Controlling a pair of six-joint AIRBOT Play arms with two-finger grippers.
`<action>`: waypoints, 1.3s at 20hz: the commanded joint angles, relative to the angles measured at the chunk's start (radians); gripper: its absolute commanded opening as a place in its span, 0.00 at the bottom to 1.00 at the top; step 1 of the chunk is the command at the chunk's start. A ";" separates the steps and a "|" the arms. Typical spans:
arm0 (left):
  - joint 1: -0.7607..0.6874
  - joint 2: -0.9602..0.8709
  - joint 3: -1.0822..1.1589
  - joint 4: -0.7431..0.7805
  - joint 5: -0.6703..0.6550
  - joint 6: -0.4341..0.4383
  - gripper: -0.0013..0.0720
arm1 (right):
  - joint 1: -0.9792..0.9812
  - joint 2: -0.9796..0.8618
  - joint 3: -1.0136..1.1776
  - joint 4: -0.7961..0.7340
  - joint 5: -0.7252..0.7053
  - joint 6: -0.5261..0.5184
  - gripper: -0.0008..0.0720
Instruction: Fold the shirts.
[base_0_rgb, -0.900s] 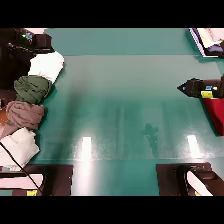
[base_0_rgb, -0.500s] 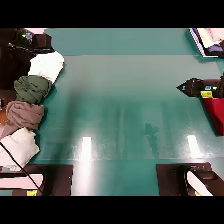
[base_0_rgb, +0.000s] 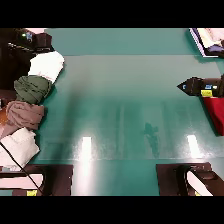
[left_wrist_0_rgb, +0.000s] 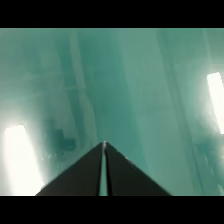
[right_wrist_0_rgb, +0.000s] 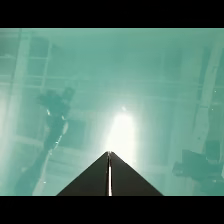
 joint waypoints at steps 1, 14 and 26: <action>0.001 -0.023 -0.002 0.129 0.129 -0.018 0.76 | 0.001 0.001 0.000 0.001 -0.004 0.000 0.04; 0.124 -0.486 -0.002 0.407 0.405 -0.094 0.82 | 0.001 -0.002 0.000 0.000 0.018 0.000 0.04; 0.116 -0.461 0.163 0.092 0.309 0.046 0.05 | 0.000 0.027 0.001 0.050 -0.062 0.000 0.04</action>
